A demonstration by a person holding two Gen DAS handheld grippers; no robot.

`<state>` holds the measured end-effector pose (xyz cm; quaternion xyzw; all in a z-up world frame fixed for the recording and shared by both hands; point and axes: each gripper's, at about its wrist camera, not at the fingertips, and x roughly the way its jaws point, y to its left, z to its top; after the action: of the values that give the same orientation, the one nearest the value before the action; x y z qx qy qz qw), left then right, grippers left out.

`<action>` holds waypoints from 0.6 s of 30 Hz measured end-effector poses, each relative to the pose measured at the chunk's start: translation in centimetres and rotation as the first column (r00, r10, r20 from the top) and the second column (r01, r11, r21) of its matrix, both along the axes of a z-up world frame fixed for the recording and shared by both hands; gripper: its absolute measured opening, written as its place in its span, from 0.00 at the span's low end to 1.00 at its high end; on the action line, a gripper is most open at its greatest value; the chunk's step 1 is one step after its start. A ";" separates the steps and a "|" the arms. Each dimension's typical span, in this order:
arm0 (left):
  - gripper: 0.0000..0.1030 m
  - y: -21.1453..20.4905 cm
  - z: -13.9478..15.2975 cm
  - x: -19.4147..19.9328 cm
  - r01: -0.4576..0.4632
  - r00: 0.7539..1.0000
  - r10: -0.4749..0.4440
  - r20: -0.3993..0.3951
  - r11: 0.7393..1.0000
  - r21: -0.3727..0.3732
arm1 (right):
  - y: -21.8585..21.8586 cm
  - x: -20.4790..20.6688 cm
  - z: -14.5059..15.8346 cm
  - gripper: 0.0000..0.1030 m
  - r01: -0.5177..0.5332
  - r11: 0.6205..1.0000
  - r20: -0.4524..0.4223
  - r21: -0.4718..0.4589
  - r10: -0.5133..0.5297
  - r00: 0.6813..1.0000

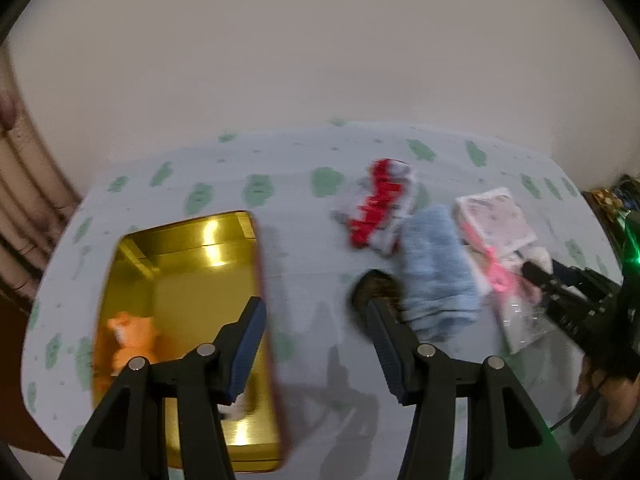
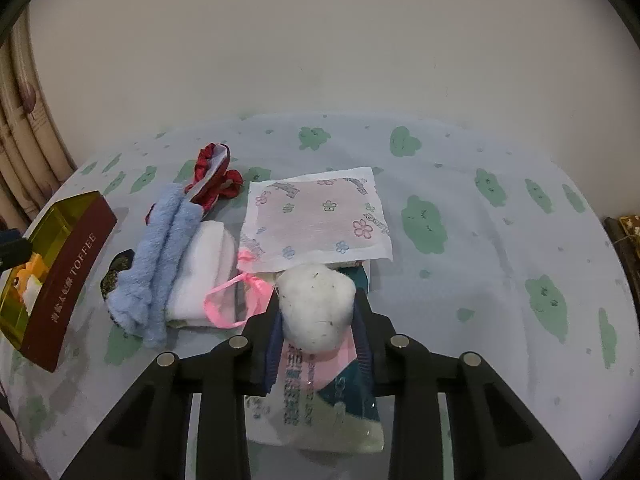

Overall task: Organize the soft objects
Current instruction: 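Grasp the blue towel with the left gripper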

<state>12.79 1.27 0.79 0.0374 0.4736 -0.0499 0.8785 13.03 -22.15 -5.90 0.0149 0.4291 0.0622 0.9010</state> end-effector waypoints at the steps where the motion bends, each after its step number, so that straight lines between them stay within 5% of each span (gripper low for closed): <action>1: 0.52 -0.7 -0.2 0.2 0.010 1.000 -0.010 -0.014 1.000 -0.012 | 0.3 -0.3 0.2 0.28 -0.005 1.000 0.001 -0.004 0.005 1.000; 8: 0.53 -5.3 -0.5 2.5 0.075 0.993 -0.082 -0.081 0.993 -0.088 | 0.5 -2.5 1.3 0.28 0.001 1.000 0.020 -0.016 0.000 1.000; 18: 0.53 -10.2 -3.7 5.9 0.070 0.988 -0.070 -0.139 0.998 0.000 | 0.1 -2.8 1.1 0.28 0.003 1.000 0.018 0.012 -0.003 1.000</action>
<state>18.69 -8.92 -2.93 0.0525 0.5323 -0.0820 0.8409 10.20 -22.03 -4.77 0.0202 0.4208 0.0635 0.9047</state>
